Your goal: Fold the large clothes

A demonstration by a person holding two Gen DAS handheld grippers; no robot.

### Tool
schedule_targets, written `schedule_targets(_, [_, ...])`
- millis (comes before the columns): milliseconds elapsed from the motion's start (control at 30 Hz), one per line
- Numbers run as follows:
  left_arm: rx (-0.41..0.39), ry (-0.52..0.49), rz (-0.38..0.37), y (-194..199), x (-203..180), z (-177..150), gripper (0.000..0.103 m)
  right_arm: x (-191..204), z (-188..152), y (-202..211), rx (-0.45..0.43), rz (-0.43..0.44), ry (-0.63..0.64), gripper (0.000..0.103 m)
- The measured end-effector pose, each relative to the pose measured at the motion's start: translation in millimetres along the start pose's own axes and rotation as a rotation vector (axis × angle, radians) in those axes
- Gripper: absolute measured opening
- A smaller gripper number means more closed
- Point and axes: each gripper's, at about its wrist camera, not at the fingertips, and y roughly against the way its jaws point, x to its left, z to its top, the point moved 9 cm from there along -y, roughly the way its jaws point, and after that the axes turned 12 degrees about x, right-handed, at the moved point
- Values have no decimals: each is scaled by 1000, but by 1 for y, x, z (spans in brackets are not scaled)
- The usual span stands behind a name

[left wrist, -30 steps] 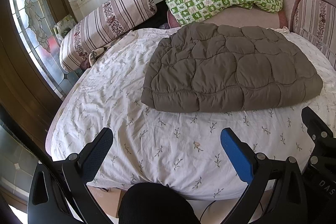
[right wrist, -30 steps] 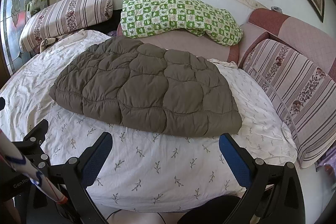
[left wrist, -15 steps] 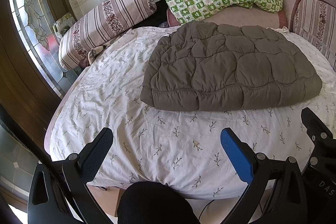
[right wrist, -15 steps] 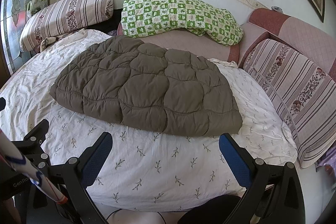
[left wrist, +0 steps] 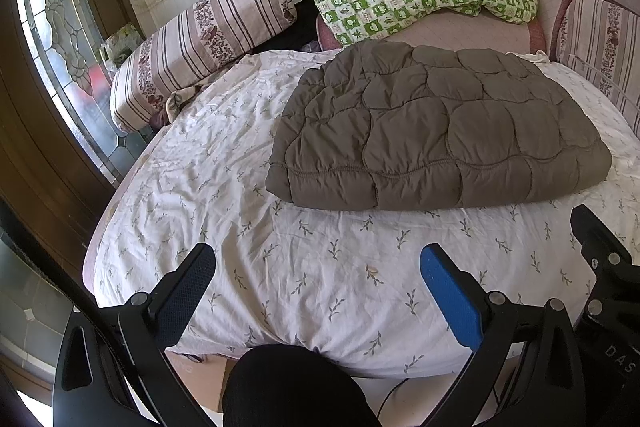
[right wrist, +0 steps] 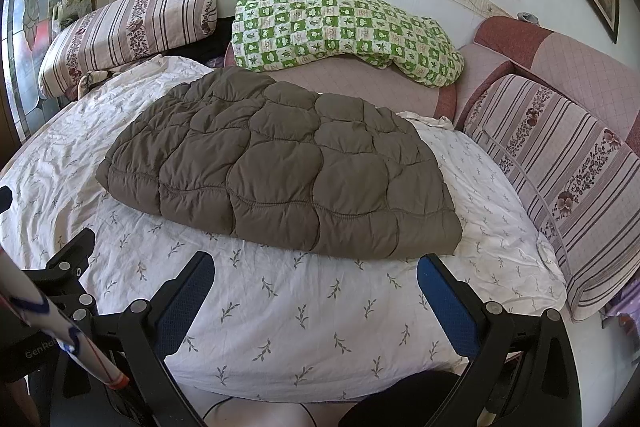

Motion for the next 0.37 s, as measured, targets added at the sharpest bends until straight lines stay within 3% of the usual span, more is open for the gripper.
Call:
schedule_targets(167, [3, 0, -8, 0, 0, -1, 102, 1, -1, 0, 1, 2, 1, 103])
schedule_targets(367, [36, 24, -154, -1, -7, -10, 102, 2, -4, 7, -9, 18, -13, 103])
